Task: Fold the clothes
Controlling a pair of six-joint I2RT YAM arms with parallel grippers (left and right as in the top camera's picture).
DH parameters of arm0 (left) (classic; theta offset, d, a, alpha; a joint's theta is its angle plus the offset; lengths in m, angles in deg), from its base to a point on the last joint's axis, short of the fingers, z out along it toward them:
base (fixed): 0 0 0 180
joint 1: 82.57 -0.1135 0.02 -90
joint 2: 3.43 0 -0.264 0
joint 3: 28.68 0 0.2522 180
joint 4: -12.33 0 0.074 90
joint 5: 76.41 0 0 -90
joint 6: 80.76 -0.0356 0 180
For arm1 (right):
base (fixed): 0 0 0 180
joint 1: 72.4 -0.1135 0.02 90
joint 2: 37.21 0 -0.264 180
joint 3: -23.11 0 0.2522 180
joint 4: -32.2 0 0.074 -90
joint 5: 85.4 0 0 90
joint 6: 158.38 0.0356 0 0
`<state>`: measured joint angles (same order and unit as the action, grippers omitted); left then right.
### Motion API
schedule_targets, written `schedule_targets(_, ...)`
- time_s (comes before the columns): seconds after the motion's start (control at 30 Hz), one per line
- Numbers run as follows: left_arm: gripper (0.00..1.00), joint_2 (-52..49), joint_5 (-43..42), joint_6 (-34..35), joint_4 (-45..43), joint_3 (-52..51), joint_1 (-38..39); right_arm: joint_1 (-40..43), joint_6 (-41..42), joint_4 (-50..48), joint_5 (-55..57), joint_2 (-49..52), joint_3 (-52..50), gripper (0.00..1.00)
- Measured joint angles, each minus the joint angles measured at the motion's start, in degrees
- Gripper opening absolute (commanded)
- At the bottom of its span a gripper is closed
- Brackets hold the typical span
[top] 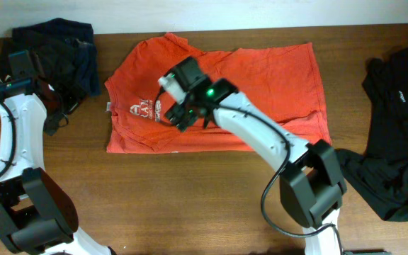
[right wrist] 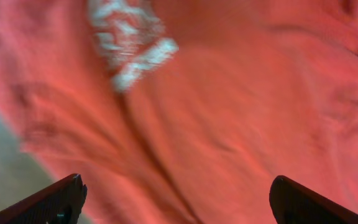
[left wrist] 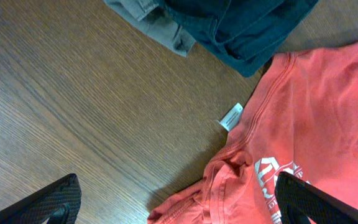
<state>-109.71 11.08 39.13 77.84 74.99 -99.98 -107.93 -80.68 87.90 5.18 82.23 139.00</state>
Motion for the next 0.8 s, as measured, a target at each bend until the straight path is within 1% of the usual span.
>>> schedule_targets(0.07, 0.99, 0.0, -0.4, 0.0, 0.8, 0.0, 0.0, -4.9, -1.9, -0.6, 0.1, 0.4, 0.0, 0.99)
schedule_targets(0.23, 0.99, 0.0, -0.6, 0.2, 1.9, 0.0, 0.0, -8.5, -4.3, -0.4, -1.3, 2.7, 0.0, 0.99)
schedule_targets(0.33, 0.99, 0.0, -0.6, 0.2, 2.1, 0.0, 0.0, -10.7, -6.5, -0.4, -2.2, 4.3, 0.0, 0.95)
schedule_targets(0.37, 0.99, 0.0, -0.6, 0.2, 2.3, 0.0, 0.0, -11.2, -7.1, -0.4, -2.4, 4.5, 0.0, 0.94)
schedule_targets(0.4, 0.99, 0.0, -0.6, 0.2, 2.4, 0.0, 0.0, -11.7, -7.6, -0.4, -2.7, 4.8, 0.0, 0.91)
schedule_targets(0.6, 0.99, 0.0, -0.6, 0.2, 3.0, 0.0, 0.0, -12.8, -9.6, -0.8, -5.2, 6.3, 0.0, 0.88)
schedule_targets(0.7, 0.99, 0.0, -0.6, 0.2, 3.1, 0.0, 0.0, -12.8, -10.5, -1.8, -5.5, 8.3, 0.0, 0.83)
schedule_targets(0.8, 0.99, 0.0, -0.6, 0.2, 3.1, 0.0, 0.0, -12.8, -10.8, -3.0, -5.8, 10.3, 0.0, 0.82)
